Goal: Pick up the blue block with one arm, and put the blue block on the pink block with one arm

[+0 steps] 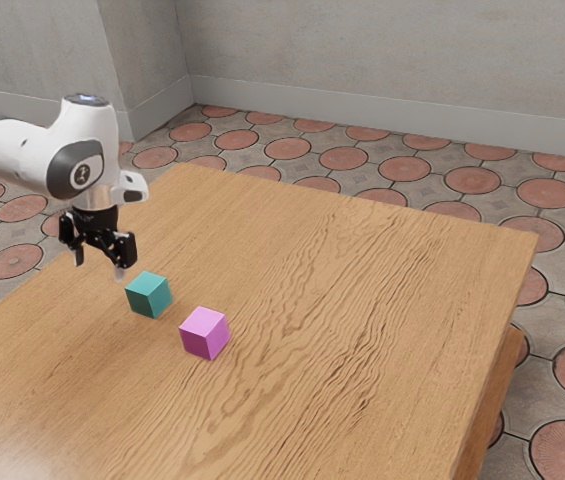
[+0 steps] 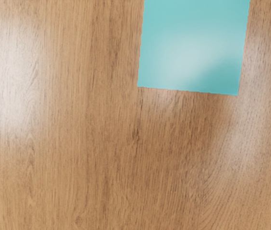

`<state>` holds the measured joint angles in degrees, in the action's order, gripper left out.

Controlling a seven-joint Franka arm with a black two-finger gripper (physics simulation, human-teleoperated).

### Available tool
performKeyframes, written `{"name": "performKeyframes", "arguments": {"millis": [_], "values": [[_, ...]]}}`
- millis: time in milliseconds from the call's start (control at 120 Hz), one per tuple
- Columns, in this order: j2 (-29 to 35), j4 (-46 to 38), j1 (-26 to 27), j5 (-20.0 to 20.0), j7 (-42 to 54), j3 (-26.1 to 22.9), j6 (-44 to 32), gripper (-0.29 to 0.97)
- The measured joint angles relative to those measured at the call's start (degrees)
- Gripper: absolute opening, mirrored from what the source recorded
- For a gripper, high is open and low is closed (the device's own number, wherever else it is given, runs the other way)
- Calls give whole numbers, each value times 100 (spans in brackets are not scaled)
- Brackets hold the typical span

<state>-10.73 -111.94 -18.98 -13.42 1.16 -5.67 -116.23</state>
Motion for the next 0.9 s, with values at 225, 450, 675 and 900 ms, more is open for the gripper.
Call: {"name": "performKeyframes", "arguments": {"millis": [225,450,675,900], "values": [[-576,281,8,-12,-54,14,-268,68],[-951,591,16,53,-162,-26,-414,68],[-1445,953,23,246,-280,-100,-463,68],[-1783,1127,26,267,-372,-144,-542,68]]}}
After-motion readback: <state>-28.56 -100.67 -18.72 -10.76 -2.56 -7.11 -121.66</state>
